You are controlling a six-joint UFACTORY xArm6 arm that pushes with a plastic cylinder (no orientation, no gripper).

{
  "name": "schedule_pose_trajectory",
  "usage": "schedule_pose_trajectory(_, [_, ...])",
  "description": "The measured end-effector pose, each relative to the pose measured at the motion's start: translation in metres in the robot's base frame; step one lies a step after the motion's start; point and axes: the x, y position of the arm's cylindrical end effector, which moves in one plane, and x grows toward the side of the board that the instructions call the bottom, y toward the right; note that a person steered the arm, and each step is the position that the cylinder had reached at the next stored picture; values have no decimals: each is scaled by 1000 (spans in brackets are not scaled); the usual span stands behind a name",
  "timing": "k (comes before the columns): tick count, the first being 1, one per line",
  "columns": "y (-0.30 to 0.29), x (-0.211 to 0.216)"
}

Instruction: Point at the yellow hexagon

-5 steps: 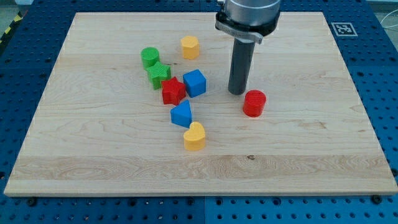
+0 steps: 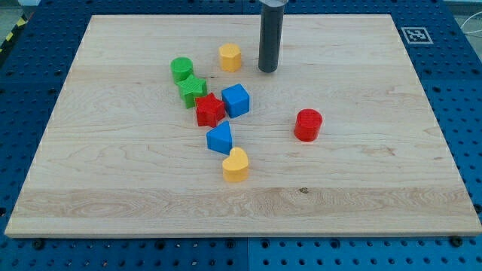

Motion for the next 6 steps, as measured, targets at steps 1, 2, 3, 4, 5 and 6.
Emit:
schedule_pose_trajectory(1, [-7, -17])
schedule_pose_trajectory(2, [-18, -30])
schedule_pose_trajectory(3, [-31, -42])
schedule_pose_trajectory(4, [-44, -53])
schedule_pose_trajectory(5, [-65, -55])
schedule_pose_trajectory(6, [-84, -49])
